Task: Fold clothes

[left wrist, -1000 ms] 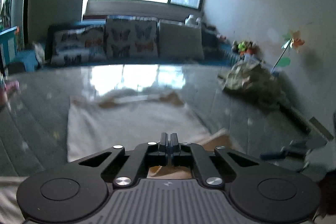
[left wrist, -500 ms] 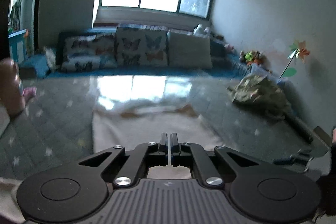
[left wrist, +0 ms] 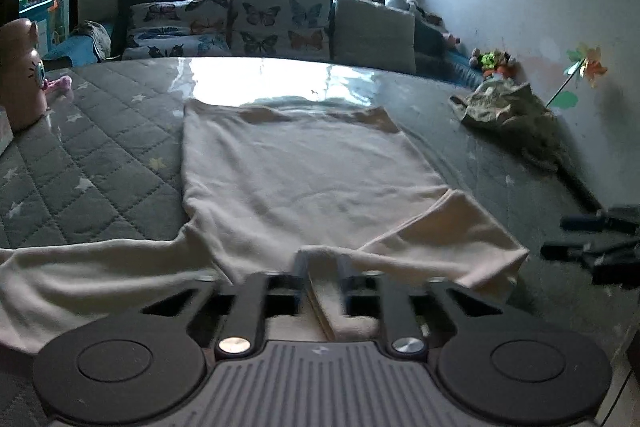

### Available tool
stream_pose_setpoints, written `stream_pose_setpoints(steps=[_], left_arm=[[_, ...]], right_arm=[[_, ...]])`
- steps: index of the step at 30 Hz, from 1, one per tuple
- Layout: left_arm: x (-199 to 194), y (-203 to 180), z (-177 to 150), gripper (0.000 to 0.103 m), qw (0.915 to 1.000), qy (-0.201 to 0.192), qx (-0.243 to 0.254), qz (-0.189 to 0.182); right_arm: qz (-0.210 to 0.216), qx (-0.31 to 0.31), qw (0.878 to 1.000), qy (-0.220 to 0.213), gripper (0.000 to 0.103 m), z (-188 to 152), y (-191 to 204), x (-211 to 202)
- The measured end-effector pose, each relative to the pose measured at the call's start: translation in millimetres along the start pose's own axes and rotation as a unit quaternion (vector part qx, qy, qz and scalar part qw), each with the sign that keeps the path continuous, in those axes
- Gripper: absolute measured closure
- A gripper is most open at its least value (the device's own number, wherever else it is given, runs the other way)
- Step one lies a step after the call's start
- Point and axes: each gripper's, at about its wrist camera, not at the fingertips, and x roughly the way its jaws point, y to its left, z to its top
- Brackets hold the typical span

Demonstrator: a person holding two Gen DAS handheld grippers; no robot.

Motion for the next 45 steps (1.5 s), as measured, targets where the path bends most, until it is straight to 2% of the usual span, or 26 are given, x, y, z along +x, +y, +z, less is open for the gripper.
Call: stream_pose_setpoints(steps=[1, 3, 6, 7, 8, 9, 12, 16, 20, 27, 32, 34, 35, 36, 38, 39, 40, 42, 43, 45], left_arm=[[3, -1, -1, 0.058, 0.9999, 0.002, 0.002, 0.013], [11, -2, -2, 0.057, 0.9998, 0.005, 0.0, 0.021], [21, 0, -5, 0.062, 0.9997, 0.012, -0.013, 0.018], [23, -1, -5, 0.066, 0.9996, 0.011, -0.013, 0.021], [23, -2, -6, 0.075, 0.9996, 0.008, -0.01, 0.023], [23, -2, -6, 0.09, 0.9997, 0.005, -0.009, 0.021], [19, -4, -4, 0.101, 0.9998, -0.007, -0.003, 0.018], [3, -2, 5, 0.102, 0.999, -0.039, 0.003, 0.023], [-8, 7, 12, 0.102, 0.9968, -0.067, 0.001, 0.044], [10, 20, 3, 0.099, 0.9992, -0.011, -0.016, 0.033], [11, 30, -3, 0.097, 0.9986, -0.003, -0.029, 0.045], [4, 37, -7, 0.092, 0.9982, -0.007, -0.035, 0.048], [-1, 40, -9, 0.081, 0.998, -0.01, -0.038, 0.049], [-6, 44, -11, 0.06, 0.9977, -0.016, -0.041, 0.051], [-18, 51, -15, 0.043, 0.9969, -0.028, -0.047, 0.056], [-24, 54, -17, 0.038, 0.9963, -0.037, -0.046, 0.062], [-31, 57, -20, 0.033, 0.9956, -0.045, -0.046, 0.068], [-43, 62, -24, 0.006, 0.9937, -0.062, -0.047, 0.08], [-48, 65, -25, 0.0, 0.9926, -0.071, -0.049, 0.086], [-60, 70, -28, 0.0, 0.9898, -0.089, -0.052, 0.098]], right_arm=[[0.002, -0.002, 1.0, -0.003, 0.035, 4, 2, 2], [0.006, -0.005, 1.0, -0.006, 0.035, 9, 6, 6], [0.013, -0.012, 1.0, -0.007, 0.035, 13, 12, 12], [0.014, -0.013, 1.0, -0.007, 0.035, 14, 13, 14], [0.016, -0.014, 1.0, -0.007, 0.035, 16, 15, 16], [0.017, -0.015, 1.0, -0.008, 0.035, 17, 16, 18], [0.019, -0.018, 1.0, -0.009, 0.035, 19, 18, 22], [0.02, -0.023, 0.999, -0.01, 0.035, 25, 21, 28], [0.021, -0.016, 1.0, -0.015, 0.035, 31, 22, 37], [0.013, -0.004, 1.0, -0.006, 0.035, 33, 21, 56], [0.0, 0.006, 1.0, 0.009, 0.035, 33, 16, 72], [-0.004, 0.006, 1.0, 0.015, 0.035, 33, 16, 75], [-0.006, 0.006, 1.0, 0.017, 0.035, 32, 15, 75], [-0.008, 0.004, 1.0, 0.017, 0.035, 33, 16, 75], [-0.006, -0.002, 1.0, 0.007, 0.031, 36, 21, 71], [-0.002, -0.004, 1.0, 0.002, 0.025, 38, 24, 69], [0.002, -0.007, 1.0, -0.003, 0.022, 39, 28, 68], [0.008, -0.014, 1.0, -0.007, 0.022, 42, 36, 70], [0.009, -0.016, 1.0, -0.004, 0.022, 42, 39, 73], [0.011, -0.018, 1.0, 0.001, 0.022, 44, 46, 79]])
